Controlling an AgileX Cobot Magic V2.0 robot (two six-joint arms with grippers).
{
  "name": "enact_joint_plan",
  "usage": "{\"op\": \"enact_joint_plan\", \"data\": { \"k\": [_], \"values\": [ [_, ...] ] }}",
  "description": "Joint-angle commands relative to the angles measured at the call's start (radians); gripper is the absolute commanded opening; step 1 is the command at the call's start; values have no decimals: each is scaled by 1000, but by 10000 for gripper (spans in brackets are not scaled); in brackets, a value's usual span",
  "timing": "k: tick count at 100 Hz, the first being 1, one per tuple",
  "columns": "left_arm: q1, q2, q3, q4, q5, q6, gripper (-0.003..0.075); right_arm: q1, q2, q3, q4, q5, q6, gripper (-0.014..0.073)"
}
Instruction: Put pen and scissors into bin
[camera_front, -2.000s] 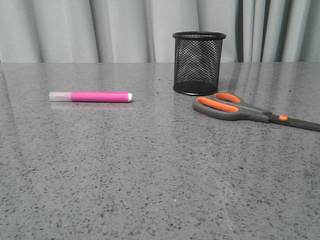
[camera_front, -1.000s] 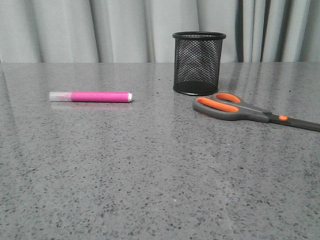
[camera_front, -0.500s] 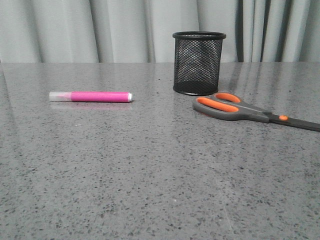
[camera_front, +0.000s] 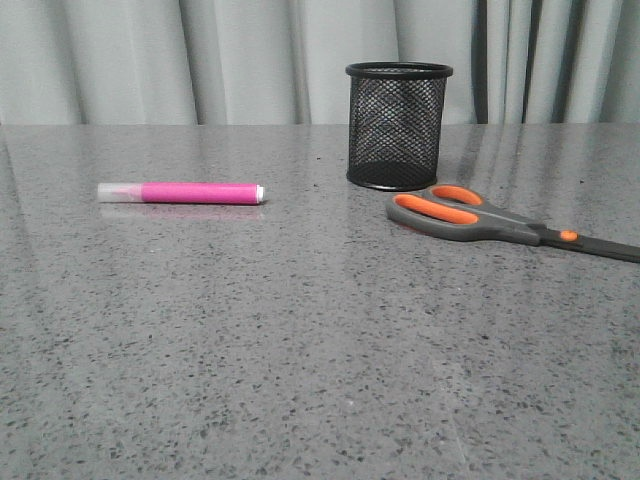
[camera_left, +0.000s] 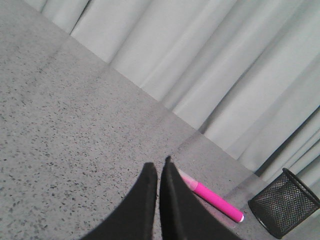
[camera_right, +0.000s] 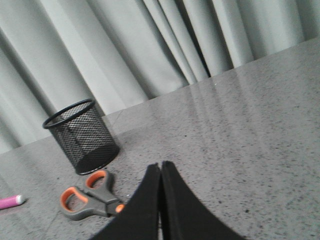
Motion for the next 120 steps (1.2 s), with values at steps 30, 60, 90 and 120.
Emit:
{"op": "enact_joint_plan", "data": {
  "k": [30, 60, 90, 120],
  "values": [
    [4, 214, -345, 219, 234, 136, -19, -6, 409, -332, -5, 239, -129, -57],
    [4, 494, -556, 254, 457, 241, -19, -6, 721, -550, -5, 385, -152, -58],
    [-2, 596, -593, 161, 477, 340, 69, -6, 778, -599, -5, 430, -218, 103],
    [-2, 673, -593, -55, 451, 558, 412, -6, 778, -605, -5, 434, -219, 380]
  ]
}}
